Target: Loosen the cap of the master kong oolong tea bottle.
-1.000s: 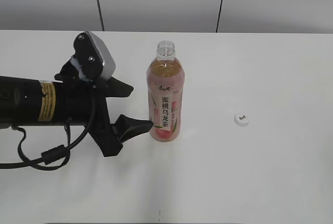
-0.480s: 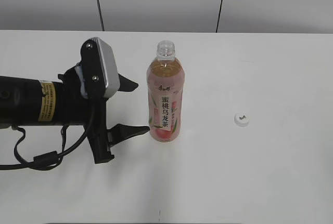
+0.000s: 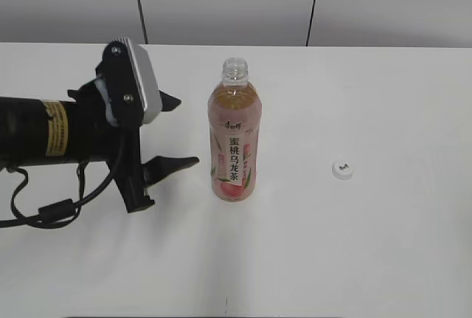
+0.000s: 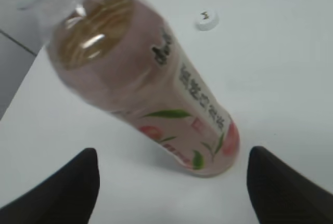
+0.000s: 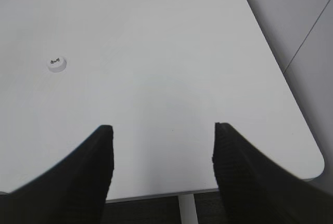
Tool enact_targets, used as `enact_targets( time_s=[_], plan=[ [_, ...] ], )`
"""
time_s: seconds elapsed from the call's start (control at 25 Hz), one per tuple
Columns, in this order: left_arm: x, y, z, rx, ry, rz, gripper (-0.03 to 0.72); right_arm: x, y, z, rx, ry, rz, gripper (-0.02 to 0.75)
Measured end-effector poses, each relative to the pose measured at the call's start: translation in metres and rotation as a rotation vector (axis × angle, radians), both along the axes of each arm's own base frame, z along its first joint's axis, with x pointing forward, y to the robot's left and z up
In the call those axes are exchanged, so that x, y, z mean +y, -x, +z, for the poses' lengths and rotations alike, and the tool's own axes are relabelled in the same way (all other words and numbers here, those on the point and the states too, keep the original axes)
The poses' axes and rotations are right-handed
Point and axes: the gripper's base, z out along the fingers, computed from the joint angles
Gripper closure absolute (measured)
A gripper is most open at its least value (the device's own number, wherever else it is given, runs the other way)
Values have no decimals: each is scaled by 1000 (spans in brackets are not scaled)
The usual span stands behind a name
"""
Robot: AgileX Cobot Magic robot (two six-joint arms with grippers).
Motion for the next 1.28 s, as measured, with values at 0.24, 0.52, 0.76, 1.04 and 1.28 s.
enact_targets(
  time_s=[0.24, 0.52, 0.76, 1.04, 1.28],
  plan=[
    [13, -3, 28, 12, 93, 234, 182, 0, 0, 0, 0, 0, 0, 278],
    [32, -5, 44, 136, 254, 541, 184, 0, 0, 0, 0, -4, -2, 278],
    [59, -2, 47, 275, 270, 776, 184, 0, 0, 0, -1, -4, -2, 278],
    [97, 8, 66, 314, 312, 964, 184, 0, 0, 0, -1, -5, -3, 278],
    [140, 10, 67, 348, 316, 1161, 184, 0, 0, 0, -1, -5, -3, 278]
  ],
)
